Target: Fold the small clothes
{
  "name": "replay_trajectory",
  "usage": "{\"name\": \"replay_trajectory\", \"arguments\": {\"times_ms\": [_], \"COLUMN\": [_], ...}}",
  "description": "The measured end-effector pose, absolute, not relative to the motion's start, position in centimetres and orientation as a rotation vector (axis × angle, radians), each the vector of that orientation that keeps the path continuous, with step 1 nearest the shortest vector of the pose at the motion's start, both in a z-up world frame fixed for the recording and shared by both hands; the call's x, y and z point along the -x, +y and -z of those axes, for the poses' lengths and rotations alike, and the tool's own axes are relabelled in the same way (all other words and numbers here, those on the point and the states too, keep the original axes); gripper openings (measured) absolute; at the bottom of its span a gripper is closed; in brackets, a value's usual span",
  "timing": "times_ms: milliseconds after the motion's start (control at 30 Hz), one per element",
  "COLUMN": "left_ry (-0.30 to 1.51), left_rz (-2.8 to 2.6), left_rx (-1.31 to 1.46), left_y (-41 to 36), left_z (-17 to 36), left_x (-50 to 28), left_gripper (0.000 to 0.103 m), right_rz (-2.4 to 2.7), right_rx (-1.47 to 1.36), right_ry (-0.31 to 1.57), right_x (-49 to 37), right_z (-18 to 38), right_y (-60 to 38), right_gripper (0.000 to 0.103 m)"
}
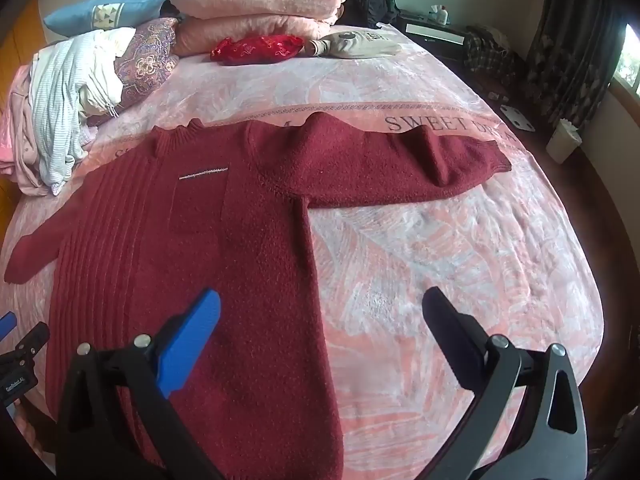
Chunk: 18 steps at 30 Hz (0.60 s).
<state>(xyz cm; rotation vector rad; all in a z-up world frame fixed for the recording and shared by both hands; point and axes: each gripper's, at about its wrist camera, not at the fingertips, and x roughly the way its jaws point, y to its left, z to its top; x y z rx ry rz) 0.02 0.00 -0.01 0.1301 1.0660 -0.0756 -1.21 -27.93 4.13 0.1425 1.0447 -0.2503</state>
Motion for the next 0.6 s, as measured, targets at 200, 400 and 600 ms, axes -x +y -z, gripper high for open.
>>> {"name": "replay_trajectory", "arguments": {"times_ms": [200, 400, 600], "left_ry": [1.083, 1.095, 1.111], "left_rz": [0.067, 0.069, 0.064], "left_rx": [-0.136, -0.137, -0.135], "left_y": [0.0, 0.2, 0.3], "left_z": [0.4, 0.5, 0.8], "left_x": [0.6, 0.6, 0.1], "left_gripper": [0.099, 0.099, 0.099], "right_rz": [0.245, 0.236, 0.227], "right_rx": [-0.138, -0.119, -0.126], "right_ry": [1.080, 1.119, 1.123], "right_x": [1.2, 0.7, 0.7], "right_z": [-2.5, -2.2, -2.1], "right_y": [-28.1, -27.5, -27.5], "right_gripper": [0.101, 0.101, 0.101]}}
